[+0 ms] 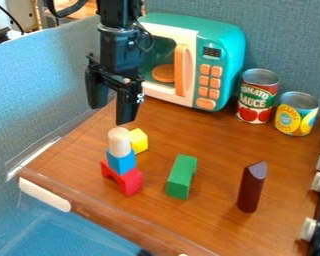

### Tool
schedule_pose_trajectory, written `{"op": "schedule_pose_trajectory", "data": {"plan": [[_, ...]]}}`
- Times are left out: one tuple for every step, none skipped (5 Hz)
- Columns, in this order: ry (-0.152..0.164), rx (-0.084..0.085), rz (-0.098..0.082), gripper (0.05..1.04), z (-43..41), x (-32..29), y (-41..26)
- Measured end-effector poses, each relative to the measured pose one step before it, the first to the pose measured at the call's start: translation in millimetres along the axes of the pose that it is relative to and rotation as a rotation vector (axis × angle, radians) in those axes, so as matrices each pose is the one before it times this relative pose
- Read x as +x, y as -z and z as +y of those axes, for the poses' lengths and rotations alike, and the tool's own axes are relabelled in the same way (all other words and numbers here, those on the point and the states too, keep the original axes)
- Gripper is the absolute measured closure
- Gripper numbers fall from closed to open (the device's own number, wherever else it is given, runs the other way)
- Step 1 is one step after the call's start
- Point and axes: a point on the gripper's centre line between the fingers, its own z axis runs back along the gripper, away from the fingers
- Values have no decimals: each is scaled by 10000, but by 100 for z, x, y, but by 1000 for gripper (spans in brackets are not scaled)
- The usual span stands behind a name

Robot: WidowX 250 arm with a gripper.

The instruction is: Put the yellow cube on top of the white cylinder

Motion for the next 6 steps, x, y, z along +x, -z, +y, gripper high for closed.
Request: {"op": "schedule_pose_trajectory", "data": {"plan": [[-41,-237,303,83,-91,106,1178],[-324,-173,77,83,647,1017,136],[-551,-262,-3,83,1622,135,-1],[-232,-95,-158,83,340,198,-269],[-215,31,-138,82,841,731,879],[-358,64,123,83,1128,1568,2072]]}}
